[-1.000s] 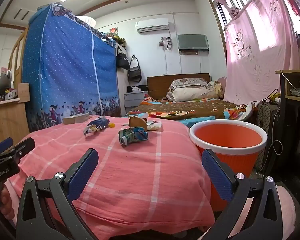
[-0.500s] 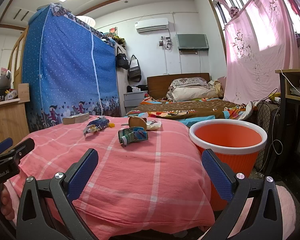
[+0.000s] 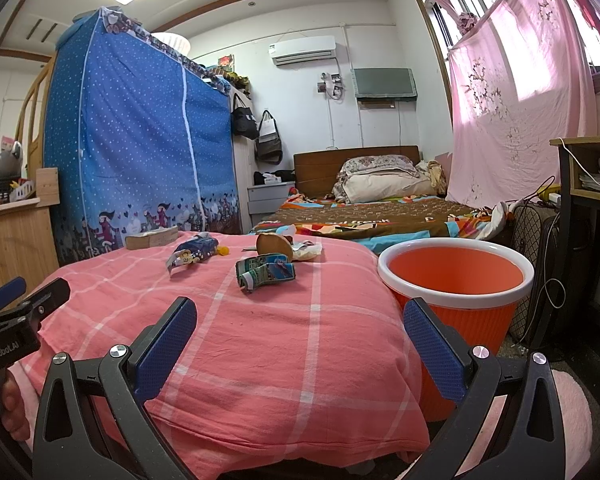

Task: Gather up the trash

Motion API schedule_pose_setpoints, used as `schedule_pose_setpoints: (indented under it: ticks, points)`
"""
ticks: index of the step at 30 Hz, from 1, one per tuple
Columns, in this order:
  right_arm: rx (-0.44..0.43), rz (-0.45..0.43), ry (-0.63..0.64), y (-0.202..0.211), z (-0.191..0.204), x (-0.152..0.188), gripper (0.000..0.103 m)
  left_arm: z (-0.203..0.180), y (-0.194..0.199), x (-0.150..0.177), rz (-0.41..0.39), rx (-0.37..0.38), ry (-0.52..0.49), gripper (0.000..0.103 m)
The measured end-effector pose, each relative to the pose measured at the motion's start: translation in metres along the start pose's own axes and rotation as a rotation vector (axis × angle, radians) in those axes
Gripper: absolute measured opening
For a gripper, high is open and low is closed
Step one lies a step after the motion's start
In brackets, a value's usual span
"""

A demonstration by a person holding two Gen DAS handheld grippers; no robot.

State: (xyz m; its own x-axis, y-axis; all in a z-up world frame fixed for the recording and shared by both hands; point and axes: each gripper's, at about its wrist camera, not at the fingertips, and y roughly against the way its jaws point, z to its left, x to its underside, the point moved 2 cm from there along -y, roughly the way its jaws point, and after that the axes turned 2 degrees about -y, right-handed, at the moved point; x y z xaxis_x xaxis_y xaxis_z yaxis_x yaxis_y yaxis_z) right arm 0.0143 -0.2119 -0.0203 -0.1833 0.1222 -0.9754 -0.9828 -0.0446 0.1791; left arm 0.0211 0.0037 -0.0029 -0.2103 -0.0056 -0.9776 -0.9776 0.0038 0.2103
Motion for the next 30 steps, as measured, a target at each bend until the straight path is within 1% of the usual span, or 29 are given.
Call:
schedule_pose_setpoints:
  ticks: [15, 19, 30]
  points:
    - [-0.001, 0.0, -0.002, 0.0, -0.001, 0.0, 0.103, -0.001, 0.0, 0.0, 0.0, -0.001, -0.003, 0.103]
    - [-0.001, 0.0, -0.003, 0.0, -0.002, 0.0, 0.103, -0.011, 0.005, 0.001, -0.001, 0.0, -0.009, 0.103]
    - [-0.001, 0.0, -0.005, 0.001, -0.003, 0.0, 0.103, -0.012, 0.006, 0.002, 0.0, 0.001, -0.012, 0.103]
